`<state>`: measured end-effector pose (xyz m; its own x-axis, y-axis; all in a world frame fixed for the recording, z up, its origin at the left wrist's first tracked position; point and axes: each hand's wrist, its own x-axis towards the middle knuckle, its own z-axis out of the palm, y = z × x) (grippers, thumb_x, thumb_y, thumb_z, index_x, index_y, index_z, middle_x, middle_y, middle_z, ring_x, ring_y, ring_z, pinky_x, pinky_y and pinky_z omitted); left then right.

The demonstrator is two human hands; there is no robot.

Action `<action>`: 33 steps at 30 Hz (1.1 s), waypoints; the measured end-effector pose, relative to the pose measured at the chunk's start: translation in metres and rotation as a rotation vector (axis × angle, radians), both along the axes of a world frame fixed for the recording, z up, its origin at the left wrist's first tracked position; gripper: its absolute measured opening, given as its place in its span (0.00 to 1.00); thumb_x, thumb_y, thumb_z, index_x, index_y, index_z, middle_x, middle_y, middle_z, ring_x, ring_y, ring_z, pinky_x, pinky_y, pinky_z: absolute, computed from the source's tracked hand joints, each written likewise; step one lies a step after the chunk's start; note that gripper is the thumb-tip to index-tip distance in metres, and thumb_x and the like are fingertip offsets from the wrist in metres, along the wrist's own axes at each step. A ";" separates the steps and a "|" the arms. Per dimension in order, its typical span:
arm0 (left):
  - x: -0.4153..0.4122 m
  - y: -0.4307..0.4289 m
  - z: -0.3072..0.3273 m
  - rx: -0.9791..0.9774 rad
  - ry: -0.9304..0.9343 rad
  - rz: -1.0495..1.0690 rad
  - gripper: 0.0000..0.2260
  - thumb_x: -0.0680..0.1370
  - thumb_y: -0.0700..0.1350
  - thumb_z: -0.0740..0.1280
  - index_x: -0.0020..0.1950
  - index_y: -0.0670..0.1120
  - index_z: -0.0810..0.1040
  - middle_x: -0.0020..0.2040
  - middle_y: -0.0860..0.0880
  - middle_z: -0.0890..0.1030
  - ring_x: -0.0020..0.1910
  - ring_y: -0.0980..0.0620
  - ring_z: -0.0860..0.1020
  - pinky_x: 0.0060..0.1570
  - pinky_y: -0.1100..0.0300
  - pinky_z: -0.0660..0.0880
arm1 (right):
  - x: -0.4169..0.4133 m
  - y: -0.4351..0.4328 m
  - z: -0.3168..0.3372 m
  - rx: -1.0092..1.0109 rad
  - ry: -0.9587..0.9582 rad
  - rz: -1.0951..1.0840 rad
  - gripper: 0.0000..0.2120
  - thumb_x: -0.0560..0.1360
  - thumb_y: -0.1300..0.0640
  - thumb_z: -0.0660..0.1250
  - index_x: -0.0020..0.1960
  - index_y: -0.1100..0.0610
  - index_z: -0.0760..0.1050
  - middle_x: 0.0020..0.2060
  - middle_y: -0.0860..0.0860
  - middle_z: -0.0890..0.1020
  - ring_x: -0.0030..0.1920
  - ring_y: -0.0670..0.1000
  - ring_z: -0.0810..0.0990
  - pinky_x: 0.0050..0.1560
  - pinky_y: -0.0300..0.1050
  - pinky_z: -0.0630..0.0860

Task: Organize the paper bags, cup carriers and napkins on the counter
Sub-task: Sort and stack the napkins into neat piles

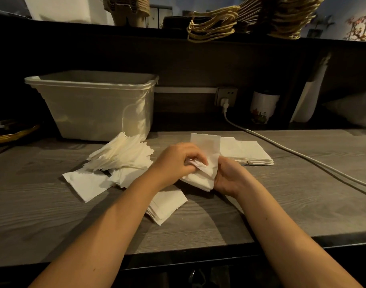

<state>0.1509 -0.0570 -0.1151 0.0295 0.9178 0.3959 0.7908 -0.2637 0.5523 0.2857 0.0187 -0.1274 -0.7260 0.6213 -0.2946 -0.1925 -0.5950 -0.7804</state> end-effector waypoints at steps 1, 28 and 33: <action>0.001 0.000 0.000 -0.005 0.038 0.000 0.11 0.72 0.34 0.68 0.47 0.50 0.81 0.47 0.58 0.77 0.49 0.61 0.74 0.48 0.73 0.69 | 0.000 0.001 0.000 -0.005 0.002 0.000 0.16 0.82 0.56 0.50 0.61 0.59 0.73 0.47 0.59 0.82 0.41 0.55 0.83 0.40 0.52 0.82; 0.000 -0.004 0.006 -0.093 0.213 -0.031 0.06 0.74 0.46 0.69 0.49 0.56 0.80 0.46 0.63 0.73 0.48 0.62 0.69 0.48 0.64 0.71 | 0.004 0.000 0.005 -0.042 -0.106 -0.110 0.17 0.81 0.56 0.57 0.67 0.62 0.65 0.54 0.63 0.78 0.48 0.59 0.81 0.40 0.55 0.81; -0.007 -0.005 0.017 -0.174 -0.042 0.023 0.03 0.74 0.54 0.67 0.43 0.56 0.76 0.44 0.59 0.76 0.46 0.58 0.75 0.44 0.64 0.73 | 0.002 0.001 0.005 -0.012 -0.138 -0.191 0.17 0.81 0.59 0.56 0.68 0.63 0.64 0.51 0.62 0.79 0.47 0.59 0.80 0.40 0.57 0.77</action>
